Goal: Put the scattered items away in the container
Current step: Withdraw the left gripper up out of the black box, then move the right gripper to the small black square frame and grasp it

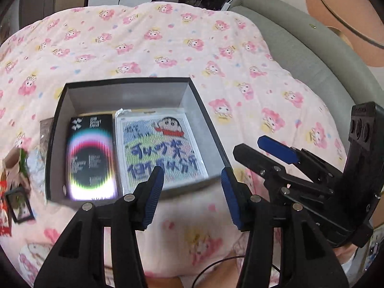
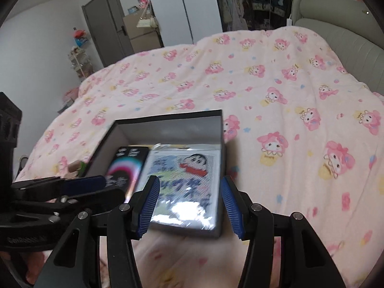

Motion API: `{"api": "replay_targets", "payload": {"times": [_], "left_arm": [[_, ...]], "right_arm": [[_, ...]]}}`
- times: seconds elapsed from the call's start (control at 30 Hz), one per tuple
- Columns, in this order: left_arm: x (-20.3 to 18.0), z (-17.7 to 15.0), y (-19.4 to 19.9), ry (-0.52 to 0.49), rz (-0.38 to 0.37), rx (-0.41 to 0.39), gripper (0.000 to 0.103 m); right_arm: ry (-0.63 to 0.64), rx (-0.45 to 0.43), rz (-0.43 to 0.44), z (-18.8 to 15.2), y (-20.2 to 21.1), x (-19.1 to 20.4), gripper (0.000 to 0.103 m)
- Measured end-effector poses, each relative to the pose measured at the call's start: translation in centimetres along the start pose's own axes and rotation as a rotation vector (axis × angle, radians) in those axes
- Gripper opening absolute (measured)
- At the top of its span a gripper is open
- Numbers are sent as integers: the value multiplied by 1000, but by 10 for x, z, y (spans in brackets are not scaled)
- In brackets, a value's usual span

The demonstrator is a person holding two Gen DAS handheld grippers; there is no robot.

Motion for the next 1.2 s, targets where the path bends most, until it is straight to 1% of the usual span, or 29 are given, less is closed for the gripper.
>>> {"api": "replay_targets", "payload": {"times": [0.03, 0.17, 0.27, 0.37, 0.5, 0.53, 0.57, 0.63, 0.67, 0.7, 0.73, 0.77, 0.8, 0.83, 0.9, 0.93, 1.0, 1.07, 1.13, 1.2], "left_arm": [[-2, -7, -8, 0, -5, -5, 51], [-5, -30, 20, 12, -17, -23, 51], [5, -43, 35, 30, -23, -26, 51], [19, -55, 46, 39, -2, -31, 51], [47, -72, 58, 120, -2, -56, 50], [57, -76, 62, 144, -2, -62, 50], [65, -79, 66, 168, -3, -66, 50], [81, -82, 81, 206, -12, -89, 49], [88, -82, 90, 215, -14, -103, 49], [96, -83, 102, 221, -5, -124, 49], [102, -84, 113, 225, 12, -141, 49], [109, -84, 116, 230, 27, -151, 50], [116, -87, 124, 240, 50, -165, 50], [124, -91, 131, 249, 74, -182, 50], [144, -99, 144, 275, 116, -219, 50], [153, -104, 150, 294, 125, -225, 50], [173, -113, 161, 331, 142, -232, 50], [194, -121, 171, 356, 176, -239, 50], [215, -128, 178, 393, 202, -246, 50], [234, -134, 182, 424, 203, -258, 50]], "right_arm": [[0, -3, -1, -2, 5, 2, 50], [9, -8, 9, -18, 27, 18, 50], [18, -13, 39, -26, 36, 34, 49], [43, -7, 63, -36, 38, 55, 49], [85, 19, 92, -48, 35, 85, 48], [102, 28, 97, -50, 33, 95, 46], [126, 34, 97, -52, 33, 104, 41], [222, 15, 85, -49, 36, 132, 34], [264, -16, 79, -45, 41, 145, 34], [297, -48, 96, -40, 45, 161, 34], [303, -51, 123, -38, 47, 173, 34], [298, -43, 152, -38, 47, 180, 34], [284, -19, 202, -39, 44, 192, 34], [274, 1, 234, -41, 40, 198, 34], [261, 69, 321, -51, 29, 217, 34], [260, 95, 335, -57, 25, 224, 34], [259, 142, 331, -69, 12, 237, 34], [254, 162, 325, -76, 4, 244, 34], [255, 203, 311, -83, -9, 252, 34], [269, 241, 318, -90, -18, 263, 34]]}}
Point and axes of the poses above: each gripper's, at about its wrist camera, not at the fingertips, and y roughly against the way its jaws point, x to its left, z to its top, the point moved 8 cm from there along -y, roughly the way its jaws point, and after that the axes turned 15 degrees about -z, right-handed, at the moved point
